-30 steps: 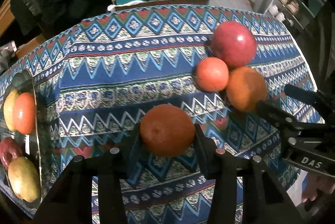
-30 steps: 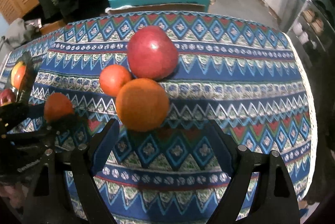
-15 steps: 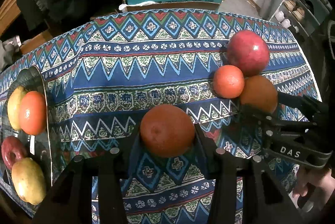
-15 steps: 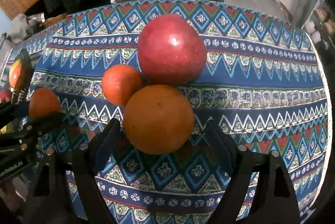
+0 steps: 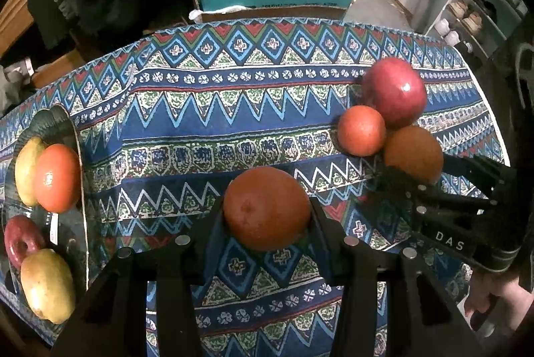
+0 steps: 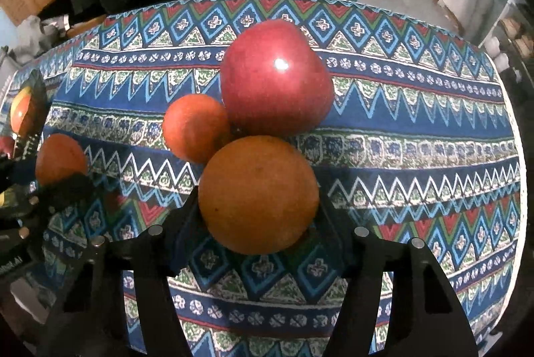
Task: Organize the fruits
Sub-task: 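Grasp and lift the large orange with the right tool while the left tool holds its orange, then carry the orange in the left tool while the right tool carries its orange over the plate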
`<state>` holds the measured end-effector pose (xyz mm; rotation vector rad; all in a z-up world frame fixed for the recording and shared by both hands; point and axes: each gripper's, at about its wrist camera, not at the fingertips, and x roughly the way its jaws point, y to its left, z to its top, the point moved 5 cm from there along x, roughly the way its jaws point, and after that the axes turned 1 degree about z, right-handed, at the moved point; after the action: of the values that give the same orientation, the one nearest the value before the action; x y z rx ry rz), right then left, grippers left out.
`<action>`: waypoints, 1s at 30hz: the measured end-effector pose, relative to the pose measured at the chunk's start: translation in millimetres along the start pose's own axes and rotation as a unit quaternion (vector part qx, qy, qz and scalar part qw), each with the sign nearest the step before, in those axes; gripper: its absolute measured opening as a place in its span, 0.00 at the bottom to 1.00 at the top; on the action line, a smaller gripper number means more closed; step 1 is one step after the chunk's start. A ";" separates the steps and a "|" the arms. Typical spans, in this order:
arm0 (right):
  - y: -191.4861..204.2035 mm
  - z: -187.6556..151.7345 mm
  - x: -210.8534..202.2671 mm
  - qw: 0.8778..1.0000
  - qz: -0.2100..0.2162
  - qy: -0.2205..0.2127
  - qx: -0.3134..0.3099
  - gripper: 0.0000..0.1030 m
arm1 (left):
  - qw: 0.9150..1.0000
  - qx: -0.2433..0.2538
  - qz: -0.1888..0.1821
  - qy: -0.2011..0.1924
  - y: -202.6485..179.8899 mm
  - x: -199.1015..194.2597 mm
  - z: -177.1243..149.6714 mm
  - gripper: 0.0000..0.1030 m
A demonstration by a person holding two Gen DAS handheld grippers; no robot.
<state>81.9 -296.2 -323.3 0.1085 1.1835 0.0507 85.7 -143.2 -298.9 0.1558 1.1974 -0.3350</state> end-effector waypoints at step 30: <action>35.6 9.0 -135.0 0.990 0.000 -0.140 -0.021 0.61 | 0.996 0.001 -0.001 -0.087 10.4 -101.2 -1.7 0.46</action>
<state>39.9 -274.4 -191.7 0.0759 0.9013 0.0579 55.0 -115.4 -205.9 0.1245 1.0257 -0.3446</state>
